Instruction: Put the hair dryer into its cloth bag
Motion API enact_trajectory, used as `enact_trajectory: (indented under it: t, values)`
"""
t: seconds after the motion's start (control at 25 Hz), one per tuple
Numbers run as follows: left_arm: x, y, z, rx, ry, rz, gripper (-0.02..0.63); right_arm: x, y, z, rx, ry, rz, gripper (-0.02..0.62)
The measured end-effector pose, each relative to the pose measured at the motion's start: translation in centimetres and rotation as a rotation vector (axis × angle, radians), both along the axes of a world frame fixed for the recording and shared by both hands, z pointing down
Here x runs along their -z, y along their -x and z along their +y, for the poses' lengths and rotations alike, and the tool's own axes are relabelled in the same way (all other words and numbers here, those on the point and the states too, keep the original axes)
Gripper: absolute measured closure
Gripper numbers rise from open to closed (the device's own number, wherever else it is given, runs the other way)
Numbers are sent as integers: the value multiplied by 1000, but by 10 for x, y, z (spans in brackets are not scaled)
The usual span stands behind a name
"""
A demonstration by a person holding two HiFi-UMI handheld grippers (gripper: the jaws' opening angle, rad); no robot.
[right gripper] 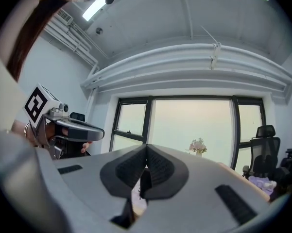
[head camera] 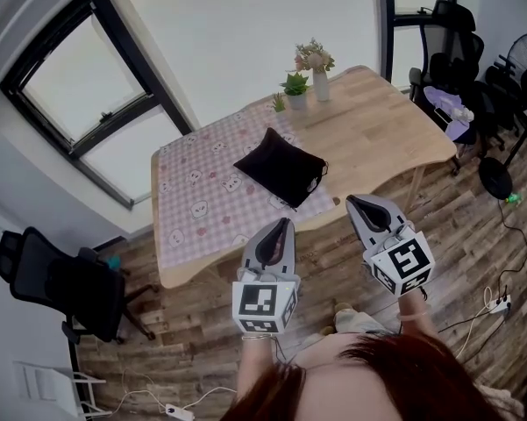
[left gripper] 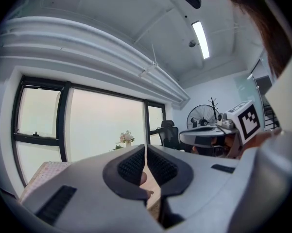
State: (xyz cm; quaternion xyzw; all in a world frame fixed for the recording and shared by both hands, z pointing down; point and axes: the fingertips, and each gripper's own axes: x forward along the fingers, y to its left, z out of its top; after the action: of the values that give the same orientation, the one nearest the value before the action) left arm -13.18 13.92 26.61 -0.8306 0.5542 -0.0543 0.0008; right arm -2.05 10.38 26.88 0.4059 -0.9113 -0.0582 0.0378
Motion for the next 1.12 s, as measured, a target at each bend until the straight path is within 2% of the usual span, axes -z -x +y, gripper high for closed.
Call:
enact_trajectory:
  t: [0.6,1.12]
  values:
    - [-6,-20,-33,19,25,13,588,-7,-20,-30,11,-1,26,595]
    - [-7,-32,-44,-12,43,35,589,-10,-34,-46,-16,14,18,595]
